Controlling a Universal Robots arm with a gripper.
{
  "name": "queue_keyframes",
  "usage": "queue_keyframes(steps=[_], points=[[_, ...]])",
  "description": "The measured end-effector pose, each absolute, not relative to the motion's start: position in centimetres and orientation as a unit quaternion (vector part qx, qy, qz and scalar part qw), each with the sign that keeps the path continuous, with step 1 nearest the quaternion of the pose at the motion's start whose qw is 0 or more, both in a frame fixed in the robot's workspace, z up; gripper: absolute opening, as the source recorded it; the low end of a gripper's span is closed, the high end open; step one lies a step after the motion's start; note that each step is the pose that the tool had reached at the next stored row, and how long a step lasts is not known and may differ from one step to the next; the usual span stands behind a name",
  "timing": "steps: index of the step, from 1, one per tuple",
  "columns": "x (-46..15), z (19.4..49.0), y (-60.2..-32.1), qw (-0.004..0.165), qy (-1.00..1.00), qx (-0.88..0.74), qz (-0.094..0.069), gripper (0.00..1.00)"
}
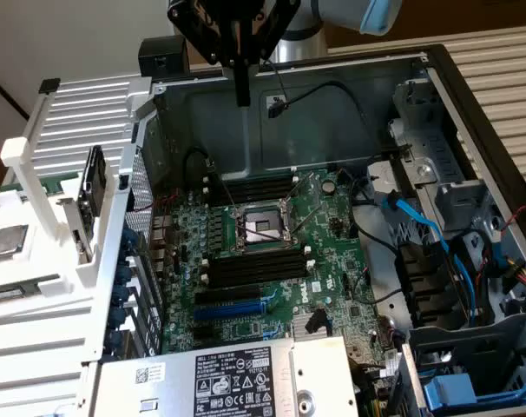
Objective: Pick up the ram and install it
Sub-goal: 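Reach for the ram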
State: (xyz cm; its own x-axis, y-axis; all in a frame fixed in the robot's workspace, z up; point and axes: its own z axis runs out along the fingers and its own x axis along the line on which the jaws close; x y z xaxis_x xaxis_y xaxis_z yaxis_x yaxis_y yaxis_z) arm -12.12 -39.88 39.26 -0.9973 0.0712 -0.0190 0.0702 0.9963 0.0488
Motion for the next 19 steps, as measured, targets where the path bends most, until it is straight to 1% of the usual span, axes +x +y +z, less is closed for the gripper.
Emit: queue_keyframes(steps=[14,19], points=[[-12.1,39.3,-39.9,0.01,0.999,0.035,0.024,0.1],[-13.2,39.3,-39.9,0.01,0.999,0.035,0.024,0.1]])
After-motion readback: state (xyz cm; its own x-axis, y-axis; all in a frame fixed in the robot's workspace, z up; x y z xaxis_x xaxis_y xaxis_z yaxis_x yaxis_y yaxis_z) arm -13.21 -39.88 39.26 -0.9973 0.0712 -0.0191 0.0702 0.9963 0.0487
